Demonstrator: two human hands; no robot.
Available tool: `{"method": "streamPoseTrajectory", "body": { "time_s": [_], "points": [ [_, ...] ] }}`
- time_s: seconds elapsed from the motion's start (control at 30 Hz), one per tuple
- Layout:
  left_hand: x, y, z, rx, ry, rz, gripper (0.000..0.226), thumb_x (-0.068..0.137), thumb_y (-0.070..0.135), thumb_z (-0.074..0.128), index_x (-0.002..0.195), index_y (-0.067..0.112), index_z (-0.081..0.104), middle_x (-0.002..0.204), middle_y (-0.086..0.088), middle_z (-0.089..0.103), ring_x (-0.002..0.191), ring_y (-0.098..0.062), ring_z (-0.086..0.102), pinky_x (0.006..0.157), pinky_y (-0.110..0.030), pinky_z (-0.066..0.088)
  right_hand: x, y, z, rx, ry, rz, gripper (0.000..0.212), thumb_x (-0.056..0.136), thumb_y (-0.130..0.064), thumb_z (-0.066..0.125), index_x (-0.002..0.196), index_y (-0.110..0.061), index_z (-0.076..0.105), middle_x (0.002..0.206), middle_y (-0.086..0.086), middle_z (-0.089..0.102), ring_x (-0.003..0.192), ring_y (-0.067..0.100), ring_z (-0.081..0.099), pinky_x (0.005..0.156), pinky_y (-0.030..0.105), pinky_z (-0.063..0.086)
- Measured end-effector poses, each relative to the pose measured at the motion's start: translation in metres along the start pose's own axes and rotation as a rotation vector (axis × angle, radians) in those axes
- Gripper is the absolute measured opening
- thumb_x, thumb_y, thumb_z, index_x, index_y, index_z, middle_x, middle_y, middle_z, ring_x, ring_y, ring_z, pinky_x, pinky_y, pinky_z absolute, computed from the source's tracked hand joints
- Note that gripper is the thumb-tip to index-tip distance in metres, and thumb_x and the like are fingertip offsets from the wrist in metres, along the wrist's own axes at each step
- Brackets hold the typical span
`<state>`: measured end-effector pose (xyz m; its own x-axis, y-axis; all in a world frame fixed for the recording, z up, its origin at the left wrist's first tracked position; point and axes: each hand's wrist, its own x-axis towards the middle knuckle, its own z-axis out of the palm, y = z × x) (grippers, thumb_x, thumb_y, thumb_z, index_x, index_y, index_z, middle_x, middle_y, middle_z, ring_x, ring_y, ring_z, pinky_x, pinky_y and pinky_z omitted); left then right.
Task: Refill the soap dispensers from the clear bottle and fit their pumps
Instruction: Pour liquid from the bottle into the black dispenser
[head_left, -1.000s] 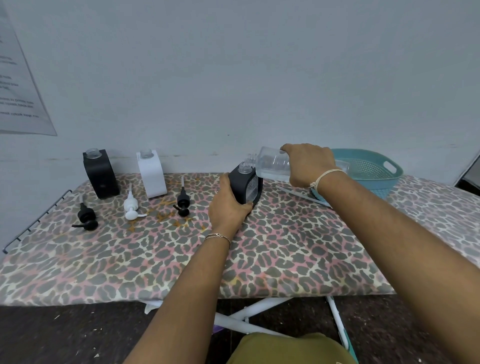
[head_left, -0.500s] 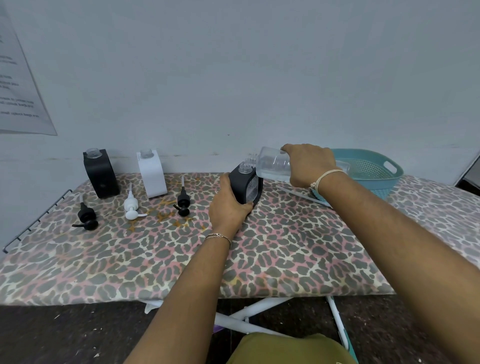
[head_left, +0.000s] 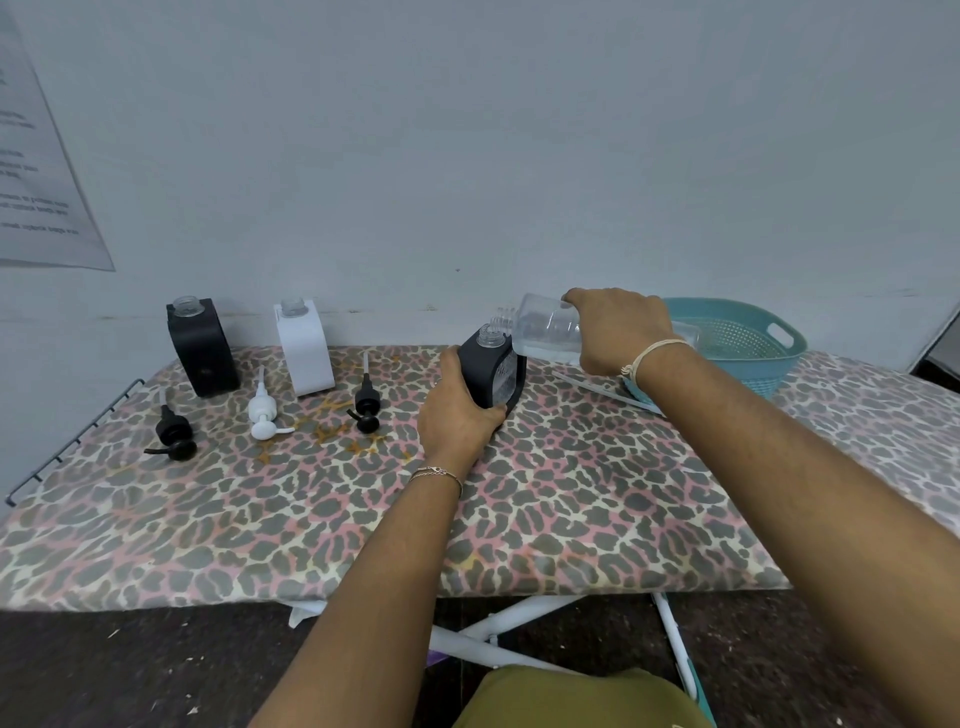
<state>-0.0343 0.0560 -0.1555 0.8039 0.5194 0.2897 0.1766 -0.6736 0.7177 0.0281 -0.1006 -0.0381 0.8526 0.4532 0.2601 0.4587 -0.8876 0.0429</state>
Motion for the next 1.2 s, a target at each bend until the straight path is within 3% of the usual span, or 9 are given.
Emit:
{"method": "streamPoseTrajectory", "body": {
  "time_s": [0.2,0.4,0.6,0.8,1.0,1.2],
  "points": [
    [0.0,0.0,0.0,-0.004,-0.002,-0.002,0.071,0.071,0.027,0.078,0.126,0.021,0.034,0.092,0.008,0.055,0.074,-0.019,0.055,0.062,-0.032,0.047,-0.006,0.0,-0.002,0.036,-0.055,0.001,0.058,0.077,-0.004,0.056,0.131,-0.022,0.044,0.101,0.004,0.061,0.094,0.028,0.059,0.071,0.032,0.035],
    [0.0,0.0,-0.001,-0.005,-0.001,-0.011,0.071,0.071,0.028,0.079,0.126,0.023,0.034,0.095,0.007,0.058,0.076,-0.02,0.056,0.064,-0.035,0.05,-0.011,0.001,0.001,0.089,-0.092,0.012,0.065,0.076,-0.006,0.06,0.135,-0.023,0.04,0.097,0.002,0.058,0.085,0.025,0.054,0.066,0.031,0.037],
    [0.0,0.001,-0.001,-0.009,-0.004,-0.013,0.075,0.071,0.027,0.079,0.13,0.024,0.033,0.096,0.007,0.059,0.077,-0.019,0.058,0.064,-0.034,0.051,-0.012,0.004,0.011,0.186,-0.125,0.048,0.071,0.071,-0.009,0.065,0.135,-0.028,0.041,0.079,-0.005,0.051,0.078,0.022,0.052,0.065,0.029,0.038],
    [0.0,0.001,-0.001,-0.02,-0.005,-0.018,0.077,0.071,0.027,0.079,0.131,0.025,0.032,0.101,0.004,0.062,0.078,-0.018,0.057,0.066,-0.034,0.05,-0.017,0.008,0.036,0.413,-0.111,0.098,0.068,0.066,-0.014,0.069,0.129,-0.028,0.045,0.091,-0.003,0.06,0.076,0.022,0.057,0.055,0.026,0.042],
    [-0.001,0.0,0.0,-0.025,0.0,-0.022,0.078,0.07,0.027,0.079,0.132,0.026,0.033,0.107,0.002,0.064,0.085,-0.024,0.063,0.067,-0.036,0.053,-0.021,0.012,0.05,0.719,0.071,0.181,0.063,0.069,-0.024,0.078,0.123,-0.023,0.047,0.099,-0.003,0.06,0.085,0.021,0.058,0.07,0.031,0.048],
    [-0.001,0.001,0.0,-0.038,0.007,-0.02,0.078,0.069,0.028,0.079,0.131,0.027,0.033,0.108,0.003,0.064,0.087,-0.024,0.064,0.07,-0.04,0.056,-0.019,0.006,0.067,1.059,0.309,0.313,0.066,0.065,-0.019,0.083,0.121,-0.025,0.048,0.114,-0.004,0.058,0.103,0.015,0.055,0.085,0.031,0.048]
  ]
}}
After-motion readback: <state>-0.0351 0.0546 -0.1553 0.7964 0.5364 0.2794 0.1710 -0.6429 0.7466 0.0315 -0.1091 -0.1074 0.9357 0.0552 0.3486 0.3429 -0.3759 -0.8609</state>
